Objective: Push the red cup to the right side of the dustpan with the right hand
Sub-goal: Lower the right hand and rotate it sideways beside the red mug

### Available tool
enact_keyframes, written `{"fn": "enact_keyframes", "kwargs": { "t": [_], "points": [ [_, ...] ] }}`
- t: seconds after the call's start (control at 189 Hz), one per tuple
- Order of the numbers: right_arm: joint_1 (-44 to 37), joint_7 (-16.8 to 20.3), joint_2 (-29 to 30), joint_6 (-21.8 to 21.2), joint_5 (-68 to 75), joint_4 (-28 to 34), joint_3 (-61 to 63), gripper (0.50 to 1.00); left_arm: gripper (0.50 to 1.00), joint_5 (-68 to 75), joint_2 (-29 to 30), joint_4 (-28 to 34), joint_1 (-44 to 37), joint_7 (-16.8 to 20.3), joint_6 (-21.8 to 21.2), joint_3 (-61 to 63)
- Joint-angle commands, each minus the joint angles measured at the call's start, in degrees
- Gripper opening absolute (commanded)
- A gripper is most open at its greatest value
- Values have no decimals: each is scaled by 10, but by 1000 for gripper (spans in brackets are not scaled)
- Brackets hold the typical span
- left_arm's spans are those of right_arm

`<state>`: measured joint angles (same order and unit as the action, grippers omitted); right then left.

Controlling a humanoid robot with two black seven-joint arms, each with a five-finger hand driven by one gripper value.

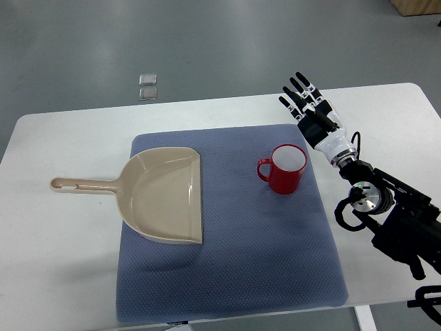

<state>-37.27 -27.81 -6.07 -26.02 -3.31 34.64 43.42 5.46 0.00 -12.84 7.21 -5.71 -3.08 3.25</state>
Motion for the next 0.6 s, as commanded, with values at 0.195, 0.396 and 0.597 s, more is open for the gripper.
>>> {"fn": "enact_keyframes", "kwargs": {
  "t": [0.195,0.396,0.597],
  "points": [
    [-2,0,-2,-5,0,0,-1,934,1000,-4,0,0,0,0,1,-1],
    [-3,0,-42,-54,-32,1,-15,934,1000,-4,0,1,0,0,0,-1],
    [-2,0,-116,-90,-140,20,-21,934,1000,-4,0,0,0,0,0,0]
  ]
}}
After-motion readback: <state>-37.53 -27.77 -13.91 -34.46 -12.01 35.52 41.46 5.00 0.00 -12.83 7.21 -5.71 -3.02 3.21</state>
